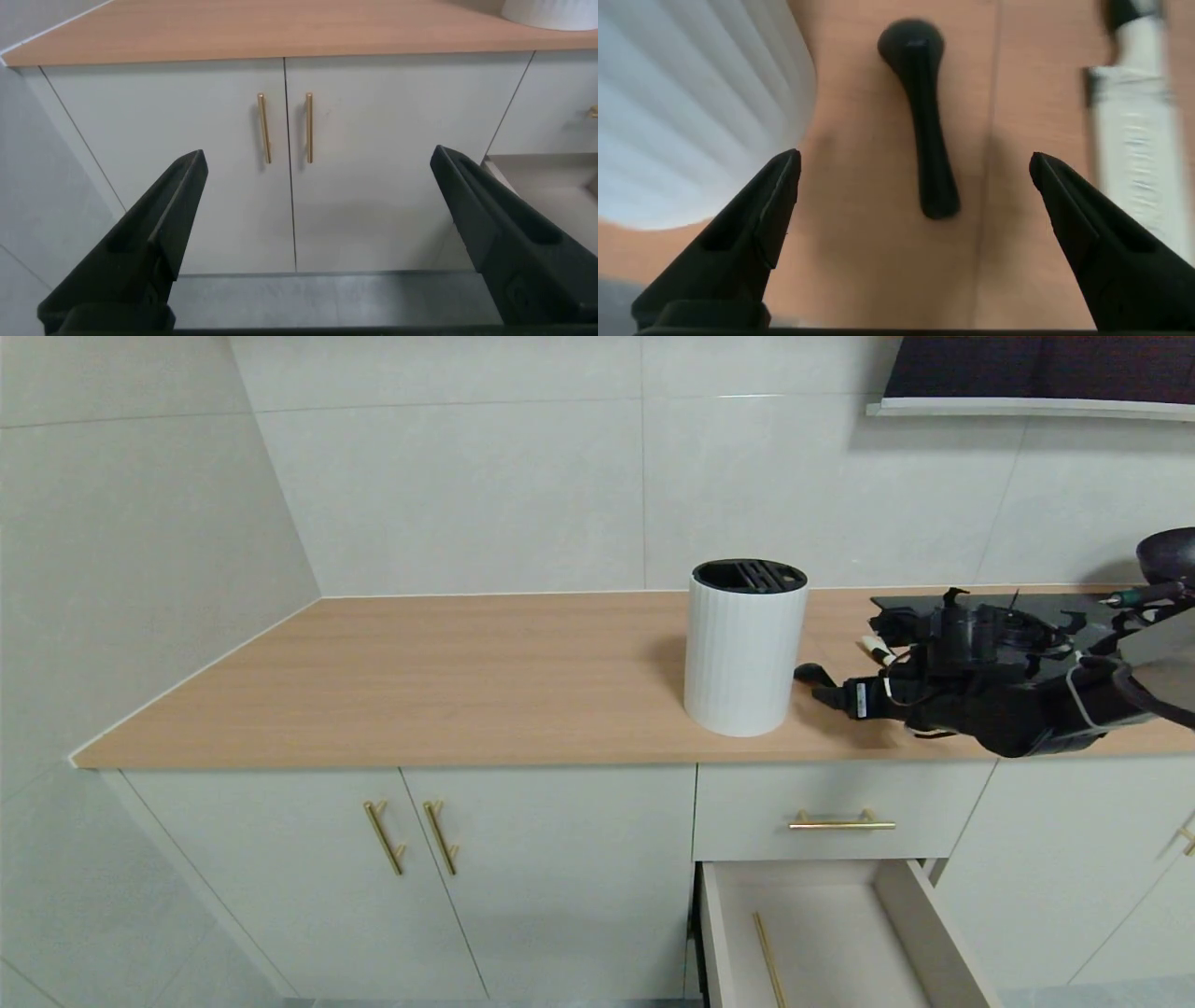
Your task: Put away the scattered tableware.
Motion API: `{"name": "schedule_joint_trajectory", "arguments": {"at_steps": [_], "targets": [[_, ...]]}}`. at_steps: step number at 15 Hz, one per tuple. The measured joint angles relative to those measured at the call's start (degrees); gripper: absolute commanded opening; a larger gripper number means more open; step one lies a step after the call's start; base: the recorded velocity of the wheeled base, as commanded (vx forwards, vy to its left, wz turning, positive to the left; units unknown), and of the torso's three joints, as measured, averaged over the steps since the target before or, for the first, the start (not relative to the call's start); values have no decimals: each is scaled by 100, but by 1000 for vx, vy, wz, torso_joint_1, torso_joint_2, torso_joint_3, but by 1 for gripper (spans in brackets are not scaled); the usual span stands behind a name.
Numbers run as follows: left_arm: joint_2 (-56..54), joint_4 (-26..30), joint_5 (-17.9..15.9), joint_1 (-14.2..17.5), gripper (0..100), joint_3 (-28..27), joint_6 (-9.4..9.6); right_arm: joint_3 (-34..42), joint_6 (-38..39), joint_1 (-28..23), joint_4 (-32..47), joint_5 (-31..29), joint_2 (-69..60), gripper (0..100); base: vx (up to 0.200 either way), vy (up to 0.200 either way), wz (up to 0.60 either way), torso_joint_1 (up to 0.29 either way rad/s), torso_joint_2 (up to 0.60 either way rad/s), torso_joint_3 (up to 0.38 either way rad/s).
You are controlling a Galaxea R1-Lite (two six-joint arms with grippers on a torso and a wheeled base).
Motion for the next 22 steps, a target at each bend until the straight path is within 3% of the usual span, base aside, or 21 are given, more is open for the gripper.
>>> {"name": "schedule_joint_trajectory", "arguments": {"at_steps": [10,11,19,22], "targets": [[0,0,0,-2,100,2,0,-216,-90,-30,-52,-74,469,100,0,0,0,0,0,0],[0,0,0,-2,100,2,0,-267,-90,-27,-66,-77,516,0,0,0,0,0,0,0],[0,0,0,0,100,2,2,-450,-62,-9,-77,-83,706,0,0,0,0,0,0,0],[0,-2,0,0,100,2,0,-408,91,-2,-46,-349,640,0,0,0,0,0,0,0]]}}
